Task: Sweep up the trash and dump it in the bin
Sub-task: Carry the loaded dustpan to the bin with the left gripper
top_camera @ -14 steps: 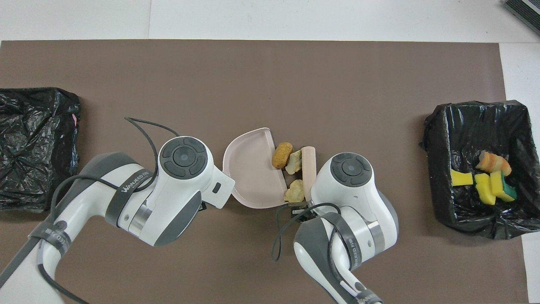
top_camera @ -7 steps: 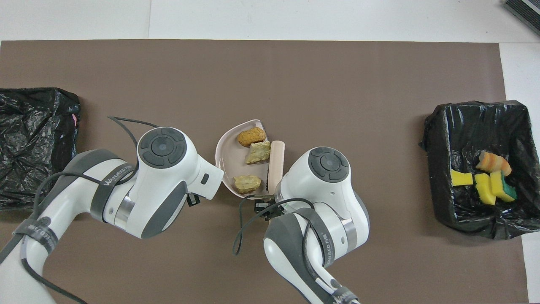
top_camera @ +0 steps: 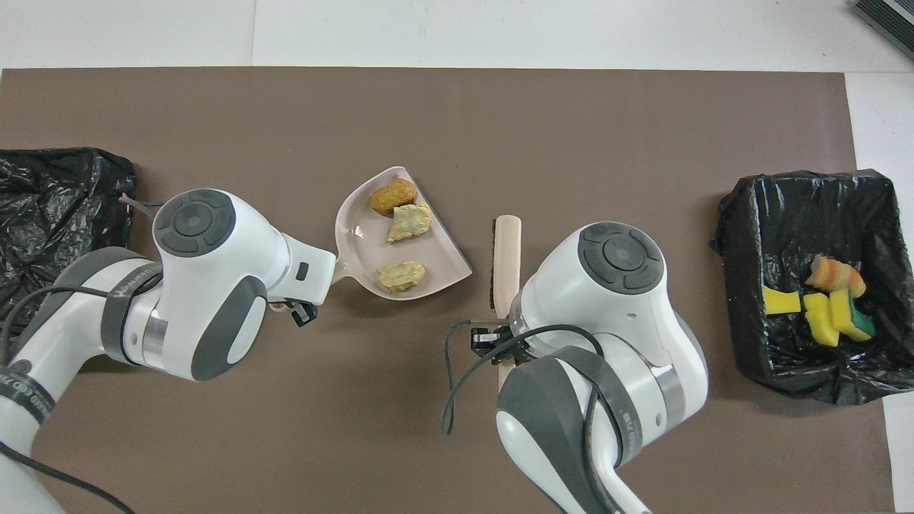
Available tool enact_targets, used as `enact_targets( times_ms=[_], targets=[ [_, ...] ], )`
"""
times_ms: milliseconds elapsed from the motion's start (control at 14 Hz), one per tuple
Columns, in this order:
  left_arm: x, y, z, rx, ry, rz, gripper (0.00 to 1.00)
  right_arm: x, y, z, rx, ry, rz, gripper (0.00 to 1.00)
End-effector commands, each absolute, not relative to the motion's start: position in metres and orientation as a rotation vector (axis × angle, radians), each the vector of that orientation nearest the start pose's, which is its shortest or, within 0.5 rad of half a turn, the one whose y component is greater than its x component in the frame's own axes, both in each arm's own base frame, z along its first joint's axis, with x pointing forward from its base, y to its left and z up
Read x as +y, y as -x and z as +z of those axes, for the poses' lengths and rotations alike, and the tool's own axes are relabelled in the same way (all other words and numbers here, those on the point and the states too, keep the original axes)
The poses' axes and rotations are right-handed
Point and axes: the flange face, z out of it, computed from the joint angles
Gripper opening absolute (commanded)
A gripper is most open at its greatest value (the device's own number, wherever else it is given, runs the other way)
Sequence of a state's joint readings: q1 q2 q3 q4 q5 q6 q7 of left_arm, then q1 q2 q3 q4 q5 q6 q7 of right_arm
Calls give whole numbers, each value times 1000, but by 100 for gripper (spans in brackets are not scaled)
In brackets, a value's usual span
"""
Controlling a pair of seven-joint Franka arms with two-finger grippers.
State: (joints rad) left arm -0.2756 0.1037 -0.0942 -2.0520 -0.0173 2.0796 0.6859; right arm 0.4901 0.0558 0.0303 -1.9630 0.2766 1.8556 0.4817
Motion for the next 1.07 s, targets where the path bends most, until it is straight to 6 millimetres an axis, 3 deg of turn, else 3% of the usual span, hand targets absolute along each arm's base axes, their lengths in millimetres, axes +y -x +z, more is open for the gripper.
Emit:
enact_targets(
  times_ms=[0,143,357,499,570,713,856,998],
  targets=[
    [-162,-532,425,1445,2825,-14,0,297,-464,441,86,2995,379,0],
    [-125,-533,455,1341,2866,-45,0,304,-457,436,68,3002,381,0],
    [-58,-532,506,1193,2945,51,0,339,-431,424,37,3021,394,0],
    [-14,-529,538,1117,2996,138,0,368,-398,410,-6,3050,441,0],
    [6,-529,549,1111,3004,144,0,371,-388,399,-13,3061,474,0],
    [51,-526,581,1024,3027,87,0,395,-354,384,-44,3086,515,0],
    [95,-516,601,904,3069,93,0,412,-339,366,-17,3087,487,0],
    [142,-505,604,836,3079,86,0,416,-337,359,-13,3086,478,0]
  ],
)
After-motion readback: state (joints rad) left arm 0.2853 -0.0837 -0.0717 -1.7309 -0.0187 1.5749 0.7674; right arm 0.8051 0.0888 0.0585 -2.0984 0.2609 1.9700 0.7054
